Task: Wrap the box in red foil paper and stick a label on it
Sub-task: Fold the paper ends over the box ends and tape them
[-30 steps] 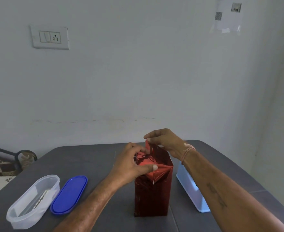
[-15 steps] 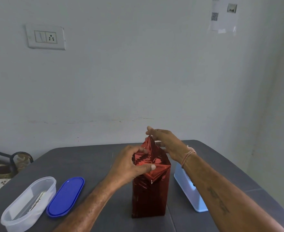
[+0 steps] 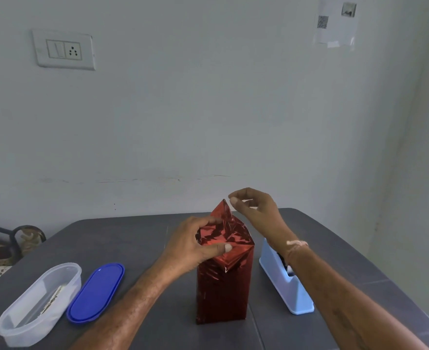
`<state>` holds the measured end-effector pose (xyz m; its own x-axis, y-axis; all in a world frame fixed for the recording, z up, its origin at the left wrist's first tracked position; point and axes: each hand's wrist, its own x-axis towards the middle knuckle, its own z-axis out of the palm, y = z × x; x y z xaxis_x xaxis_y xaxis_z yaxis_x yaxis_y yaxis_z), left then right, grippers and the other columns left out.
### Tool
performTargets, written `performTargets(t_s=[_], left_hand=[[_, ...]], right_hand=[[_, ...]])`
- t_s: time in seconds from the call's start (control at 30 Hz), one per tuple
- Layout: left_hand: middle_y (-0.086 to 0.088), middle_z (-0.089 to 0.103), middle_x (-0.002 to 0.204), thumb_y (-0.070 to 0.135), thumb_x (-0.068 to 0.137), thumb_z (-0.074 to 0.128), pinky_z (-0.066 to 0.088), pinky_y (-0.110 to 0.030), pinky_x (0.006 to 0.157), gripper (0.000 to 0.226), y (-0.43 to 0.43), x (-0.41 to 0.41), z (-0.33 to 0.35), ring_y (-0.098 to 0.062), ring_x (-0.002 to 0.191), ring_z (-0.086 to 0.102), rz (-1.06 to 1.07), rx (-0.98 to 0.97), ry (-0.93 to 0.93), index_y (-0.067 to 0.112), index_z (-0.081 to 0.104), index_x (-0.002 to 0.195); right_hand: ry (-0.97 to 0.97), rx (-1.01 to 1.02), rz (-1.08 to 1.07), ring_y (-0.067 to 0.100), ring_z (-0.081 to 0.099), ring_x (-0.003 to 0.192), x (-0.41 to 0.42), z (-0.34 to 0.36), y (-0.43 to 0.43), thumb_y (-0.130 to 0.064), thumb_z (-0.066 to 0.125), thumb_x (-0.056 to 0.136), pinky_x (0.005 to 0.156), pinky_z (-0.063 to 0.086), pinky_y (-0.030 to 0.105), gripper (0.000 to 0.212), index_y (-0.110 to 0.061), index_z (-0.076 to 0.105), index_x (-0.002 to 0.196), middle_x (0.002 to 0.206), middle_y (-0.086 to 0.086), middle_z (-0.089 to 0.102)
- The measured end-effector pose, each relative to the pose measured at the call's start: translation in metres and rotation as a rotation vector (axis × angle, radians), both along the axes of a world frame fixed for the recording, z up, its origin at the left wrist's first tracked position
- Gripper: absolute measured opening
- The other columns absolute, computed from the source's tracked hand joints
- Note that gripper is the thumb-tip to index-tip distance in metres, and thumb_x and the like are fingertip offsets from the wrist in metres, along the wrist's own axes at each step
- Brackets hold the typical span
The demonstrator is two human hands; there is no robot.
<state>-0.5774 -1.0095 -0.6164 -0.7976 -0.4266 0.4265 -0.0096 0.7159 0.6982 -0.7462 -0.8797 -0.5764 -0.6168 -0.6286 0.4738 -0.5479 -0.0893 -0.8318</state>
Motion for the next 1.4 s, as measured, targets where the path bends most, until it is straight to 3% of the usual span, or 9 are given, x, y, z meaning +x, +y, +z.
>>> performTargets(t_s=[0.2, 0.33, 0.5, 0.63, 0.8, 0.9, 1.1, 1.27, 1.4], left_hand=[[0.024, 0.055, 0.121, 0.061, 0.067, 0.085, 0.038, -0.013, 0.089, 0.064, 0.001, -0.002, -0.001, 0.008, 0.113, 0.052, 0.011, -0.008, -0.039, 0.044, 0.063, 0.125], [0.018, 0.055, 0.120, 0.064, 0.067, 0.083, 0.043, -0.018, 0.090, 0.067, 0.001, -0.003, 0.002, 0.002, 0.112, 0.055, 0.002, -0.011, -0.077, 0.041, 0.064, 0.127], [0.020, 0.053, 0.119, 0.059, 0.069, 0.083, 0.037, -0.008, 0.083, 0.064, 0.001, -0.004, 0.007, 0.009, 0.109, 0.051, -0.019, -0.024, -0.092, 0.042, 0.062, 0.127], [0.021, 0.055, 0.124, 0.063, 0.066, 0.084, 0.042, -0.011, 0.088, 0.072, 0.002, -0.004, 0.007, 0.009, 0.112, 0.054, -0.030, -0.013, -0.080, 0.039, 0.060, 0.130], [0.027, 0.061, 0.125, 0.070, 0.063, 0.084, 0.051, -0.026, 0.100, 0.079, 0.001, -0.003, 0.010, 0.005, 0.112, 0.062, -0.082, 0.007, -0.086, 0.046, 0.052, 0.131], [0.028, 0.058, 0.132, 0.060, 0.070, 0.085, 0.043, -0.027, 0.106, 0.072, -0.001, -0.004, 0.012, 0.010, 0.122, 0.053, -0.092, -0.049, -0.090, 0.048, 0.054, 0.134], [0.014, 0.057, 0.125, 0.069, 0.069, 0.080, 0.046, -0.031, 0.101, 0.070, -0.010, -0.007, 0.017, -0.004, 0.120, 0.053, -0.078, -0.088, -0.216, 0.049, 0.059, 0.134], [0.013, 0.056, 0.126, 0.060, 0.072, 0.081, 0.037, -0.011, 0.083, 0.070, -0.008, -0.008, 0.021, 0.008, 0.108, 0.050, -0.085, -0.069, -0.243, 0.039, 0.060, 0.135], [0.017, 0.057, 0.118, 0.060, 0.069, 0.080, 0.041, -0.013, 0.084, 0.070, -0.007, -0.008, 0.021, 0.006, 0.105, 0.054, -0.084, -0.015, -0.234, 0.036, 0.063, 0.133]], right_hand=[[0.254, 0.155, 0.133, 0.005, 0.070, 0.097, 0.001, -0.017, 0.041, -0.036, 0.081, 0.088, 0.072, 0.052, 0.021, 0.019, -0.031, 0.080, 0.106, 0.108, -0.016, 0.075], [0.333, 0.269, 0.136, -0.004, 0.064, 0.114, 0.000, -0.022, 0.042, -0.053, 0.076, 0.085, 0.087, 0.055, 0.030, 0.037, -0.040, 0.075, 0.119, 0.121, -0.026, 0.071], [0.504, 0.334, 0.160, -0.011, 0.052, 0.128, 0.000, -0.016, 0.039, -0.045, 0.073, 0.092, 0.100, 0.040, 0.011, 0.041, -0.033, 0.070, 0.132, 0.140, -0.018, 0.064], [0.575, 0.431, 0.209, -0.035, 0.035, 0.117, -0.001, -0.008, 0.040, -0.045, 0.071, 0.094, 0.094, 0.028, -0.002, 0.051, -0.031, 0.062, 0.142, 0.148, -0.019, 0.054], [0.535, 0.532, 0.266, -0.004, 0.047, 0.129, -0.004, -0.002, 0.036, -0.049, 0.077, 0.088, 0.110, 0.033, 0.013, 0.065, -0.028, 0.057, 0.146, 0.145, -0.013, 0.059], [0.419, 0.525, 0.284, 0.001, 0.053, 0.132, -0.007, -0.003, 0.035, -0.042, 0.086, 0.081, 0.115, 0.042, 0.032, 0.067, -0.022, 0.054, 0.137, 0.138, -0.010, 0.062], [0.445, 0.539, 0.270, 0.015, 0.048, 0.136, -0.008, -0.004, 0.033, -0.048, 0.087, 0.077, 0.113, 0.039, 0.043, 0.069, -0.026, 0.042, 0.124, 0.134, -0.010, 0.062], [0.423, 0.520, 0.274, 0.011, 0.046, 0.138, -0.010, -0.006, 0.032, -0.049, 0.088, 0.076, 0.112, 0.038, 0.034, 0.074, -0.032, 0.038, 0.127, 0.138, -0.010, 0.059], [0.347, 0.460, 0.254, 0.005, 0.048, 0.134, -0.007, -0.010, 0.033, -0.045, 0.089, 0.076, 0.104, 0.042, 0.024, 0.077, -0.029, 0.042, 0.134, 0.139, -0.011, 0.056]])
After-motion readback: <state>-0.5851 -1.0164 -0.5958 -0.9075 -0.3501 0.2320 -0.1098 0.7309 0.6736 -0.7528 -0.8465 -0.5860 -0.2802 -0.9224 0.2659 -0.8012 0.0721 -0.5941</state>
